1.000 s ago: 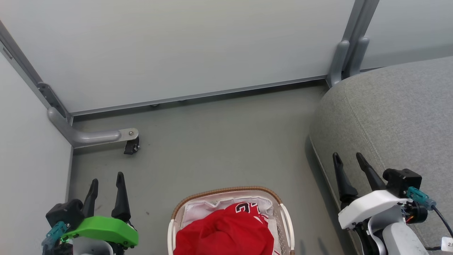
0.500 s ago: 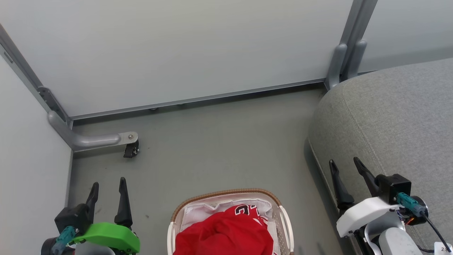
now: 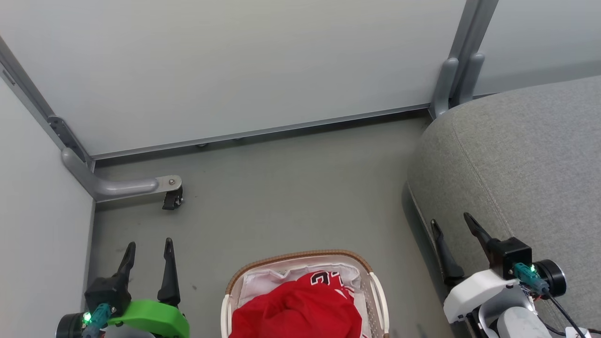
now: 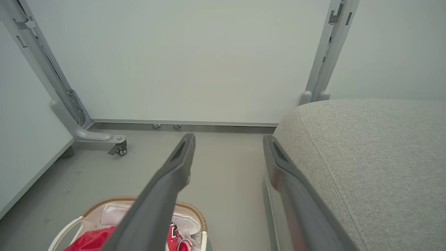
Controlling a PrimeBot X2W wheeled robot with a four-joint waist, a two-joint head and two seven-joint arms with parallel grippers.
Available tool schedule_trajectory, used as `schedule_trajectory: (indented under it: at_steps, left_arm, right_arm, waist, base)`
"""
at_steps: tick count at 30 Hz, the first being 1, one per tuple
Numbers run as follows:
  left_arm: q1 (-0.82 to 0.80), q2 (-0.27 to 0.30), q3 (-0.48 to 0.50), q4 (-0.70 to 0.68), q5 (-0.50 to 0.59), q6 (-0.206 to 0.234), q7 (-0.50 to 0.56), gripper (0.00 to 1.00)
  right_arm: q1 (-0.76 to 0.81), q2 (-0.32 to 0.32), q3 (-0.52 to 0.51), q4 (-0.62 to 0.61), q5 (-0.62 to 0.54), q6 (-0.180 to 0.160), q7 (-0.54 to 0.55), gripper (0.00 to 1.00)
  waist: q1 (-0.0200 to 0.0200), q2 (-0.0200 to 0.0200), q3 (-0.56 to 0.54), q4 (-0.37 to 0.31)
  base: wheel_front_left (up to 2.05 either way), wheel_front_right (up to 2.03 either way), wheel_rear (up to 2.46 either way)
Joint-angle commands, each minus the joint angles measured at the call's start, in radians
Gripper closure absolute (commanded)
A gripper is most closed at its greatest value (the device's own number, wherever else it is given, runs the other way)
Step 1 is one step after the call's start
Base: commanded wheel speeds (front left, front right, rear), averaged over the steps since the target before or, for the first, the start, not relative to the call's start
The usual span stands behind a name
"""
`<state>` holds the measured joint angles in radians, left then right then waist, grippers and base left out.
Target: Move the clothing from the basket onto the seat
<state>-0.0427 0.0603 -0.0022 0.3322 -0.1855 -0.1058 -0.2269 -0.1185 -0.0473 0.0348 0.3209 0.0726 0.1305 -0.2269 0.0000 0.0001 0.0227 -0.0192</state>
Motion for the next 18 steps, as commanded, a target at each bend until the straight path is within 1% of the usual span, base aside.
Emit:
schedule_trajectory:
  at_steps: [1,6,12,15,18]
  left_arm:
    - [0.015,0.002,0.003,0.001,0.02,-0.004,-0.009,0.0]
    - [0.018,-0.002,0.006,0.014,0.05,-0.009,-0.019,0.0]
    - [0.008,-0.006,-0.005,0.055,0.055,-0.019,-0.03,0.0]
    - [-0.014,-0.007,-0.028,0.083,0.053,-0.024,-0.033,0.0]
    - [-0.032,-0.008,-0.079,0.119,0.036,-0.026,-0.04,0.0]
  right_arm:
    - [0.004,-0.005,0.002,0.001,-0.023,0.0,-0.009,0.0]
    - [0.003,-0.005,0.01,0.006,-0.06,0.0,-0.018,0.0]
    - [-0.015,-0.006,0.021,0.005,-0.104,0.0,-0.03,0.0]
    - [-0.03,-0.005,0.03,-0.004,-0.119,0.0,-0.034,0.0]
    - [-0.045,-0.006,0.049,-0.016,-0.137,0.0,-0.041,0.0]
  waist:
    - [0.0,-0.0001,0.001,-0.001]
    - [0.0,-0.0001,0.008,-0.005]
    - [0.0,-0.0001,0.037,-0.02]
    - [0.0,-0.0001,0.066,-0.032]
    - [0.0,-0.0001,0.102,-0.052]
  base:
    - [0.0,0.0,0.0]
    - [0.0,0.0,0.0]
    - [0.0,0.0,0.0]
    - [0.0,0.0,0.0]
    - [0.0,0.0,0.0]
